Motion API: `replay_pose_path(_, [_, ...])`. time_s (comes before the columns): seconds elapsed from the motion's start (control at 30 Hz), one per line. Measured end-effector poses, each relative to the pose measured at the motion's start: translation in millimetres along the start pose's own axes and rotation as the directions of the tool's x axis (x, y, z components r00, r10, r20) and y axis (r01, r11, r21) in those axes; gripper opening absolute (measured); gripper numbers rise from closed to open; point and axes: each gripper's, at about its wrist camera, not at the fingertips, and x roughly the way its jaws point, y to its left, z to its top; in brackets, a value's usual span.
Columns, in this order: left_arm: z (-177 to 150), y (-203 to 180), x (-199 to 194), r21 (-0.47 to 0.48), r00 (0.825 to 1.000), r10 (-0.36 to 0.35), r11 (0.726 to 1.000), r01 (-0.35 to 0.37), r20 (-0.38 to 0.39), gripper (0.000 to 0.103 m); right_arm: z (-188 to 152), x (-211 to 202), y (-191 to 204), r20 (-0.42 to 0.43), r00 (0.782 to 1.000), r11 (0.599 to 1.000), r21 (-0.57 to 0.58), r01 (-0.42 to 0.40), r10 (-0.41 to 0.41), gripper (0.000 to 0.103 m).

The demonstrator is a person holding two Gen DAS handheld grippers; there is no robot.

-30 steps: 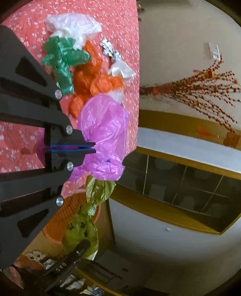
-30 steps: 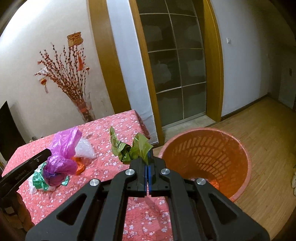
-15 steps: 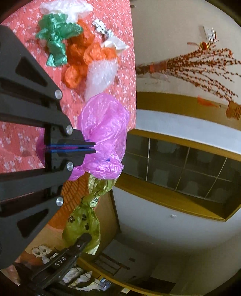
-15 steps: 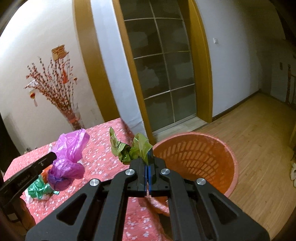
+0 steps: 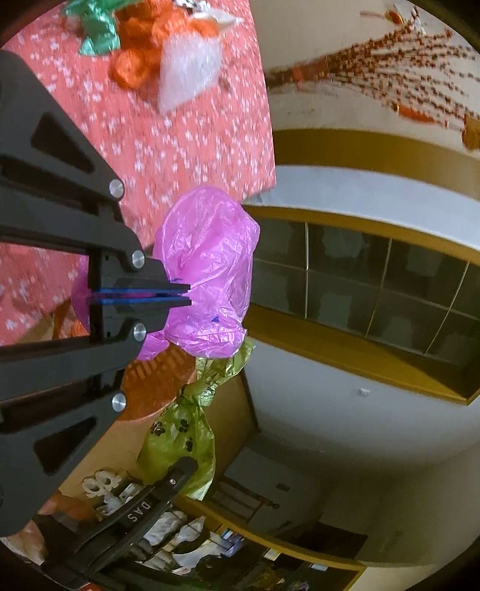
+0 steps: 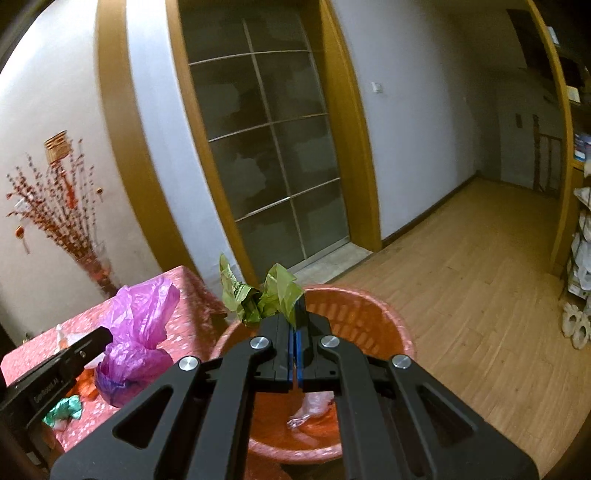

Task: Collect trash
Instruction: 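Carry both held bags over the orange wastebasket, then open both tools to drop the bags into the wastebasket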

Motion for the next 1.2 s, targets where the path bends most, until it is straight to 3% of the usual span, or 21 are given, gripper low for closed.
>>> replay_pose_path(0.37, [-10, -31, 58, 0.029, 0.996, -0.053, 0.998, 0.055, -0.072, 0.003, 1, 21, -29, -0.021, 0.999, 0.998, 0.053, 0.042, -0.041, 0.000])
replay_pose_path(0.6, [-19, -33, 82, 0.025, 0.991, -0.045, 0.999, 0.048, -0.129, 0.005, 1, 37, -40, -0.076, 0.997, 0.995, 0.094, 0.015, -0.008, 0.001])
replay_pose_path(0.73, [-24, -26, 90, 0.012, 0.988, -0.023, 1.000, 0.025, -0.150, 0.027, -4, 43, -44, -0.107, 0.994, 0.995, 0.099, 0.008, 0.003, 0.006])
replay_pose_path(0.9, [-31, -9, 92, 0.005, 0.986, 0.024, 1.000, -0.023, -0.167, 0.037, -7, 39, -47, -0.096, 0.995, 0.996, 0.079, 0.037, -0.029, 0.059])
replay_pose_path(1.0, [-34, 4, 85, 0.015, 0.984, 0.075, 0.997, -0.073, -0.162, 0.045, -7, 31, -44, -0.066, 0.996, 0.997, 0.038, 0.064, -0.061, 0.079])
replay_pose_path(1.07, [-37, 12, 77, 0.029, 0.981, 0.118, 0.993, -0.115, -0.151, 0.056, -6, 29, -42, -0.057, 0.995, 0.996, 0.018, 0.083, -0.082, 0.088])
replay_pose_path(1.2, [-42, 24, 58, 0.058, 0.971, 0.197, 0.980, -0.191, -0.134, 0.065, -8, 23, -37, -0.051, 0.992, 0.993, -0.020, 0.119, -0.120, 0.094])
